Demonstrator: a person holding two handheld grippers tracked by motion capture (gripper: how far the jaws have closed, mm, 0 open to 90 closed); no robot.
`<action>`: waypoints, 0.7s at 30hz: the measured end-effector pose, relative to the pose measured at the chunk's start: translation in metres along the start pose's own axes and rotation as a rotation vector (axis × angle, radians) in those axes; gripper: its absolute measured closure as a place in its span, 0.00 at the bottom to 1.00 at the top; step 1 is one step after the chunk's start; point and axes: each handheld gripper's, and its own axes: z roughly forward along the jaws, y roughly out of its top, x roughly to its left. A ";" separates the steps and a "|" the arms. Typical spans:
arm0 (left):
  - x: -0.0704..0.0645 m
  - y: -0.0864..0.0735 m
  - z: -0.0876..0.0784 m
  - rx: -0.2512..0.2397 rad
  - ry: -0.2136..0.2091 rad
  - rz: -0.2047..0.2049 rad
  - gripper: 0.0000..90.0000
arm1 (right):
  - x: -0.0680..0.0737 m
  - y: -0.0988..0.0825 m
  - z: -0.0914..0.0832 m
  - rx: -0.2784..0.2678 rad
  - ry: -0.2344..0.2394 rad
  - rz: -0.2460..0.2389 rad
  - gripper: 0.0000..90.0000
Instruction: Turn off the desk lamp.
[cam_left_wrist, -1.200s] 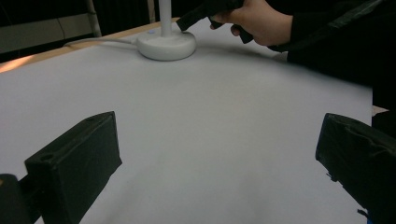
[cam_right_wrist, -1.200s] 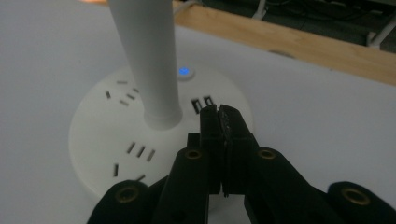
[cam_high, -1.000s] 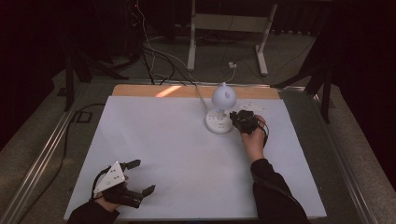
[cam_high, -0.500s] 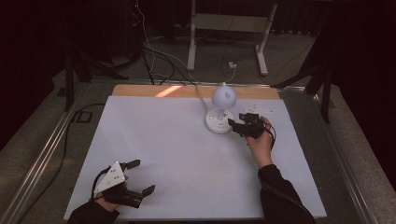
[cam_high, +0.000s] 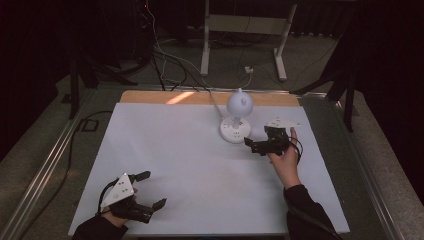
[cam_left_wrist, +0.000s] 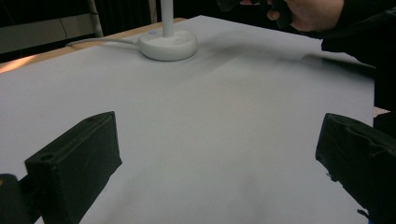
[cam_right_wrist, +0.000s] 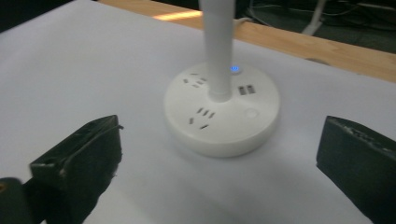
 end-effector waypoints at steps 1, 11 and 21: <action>0.000 0.000 0.000 0.001 0.001 0.003 0.01 | 0.000 -0.001 -0.002 0.000 0.013 0.001 0.00; 0.000 0.000 0.000 -0.004 -0.002 -0.002 0.01 | 0.007 -0.015 -0.027 -0.019 0.051 -0.019 0.00; -0.001 0.001 0.000 -0.003 -0.005 0.005 0.01 | 0.017 -0.035 -0.058 -0.006 0.070 -0.025 0.00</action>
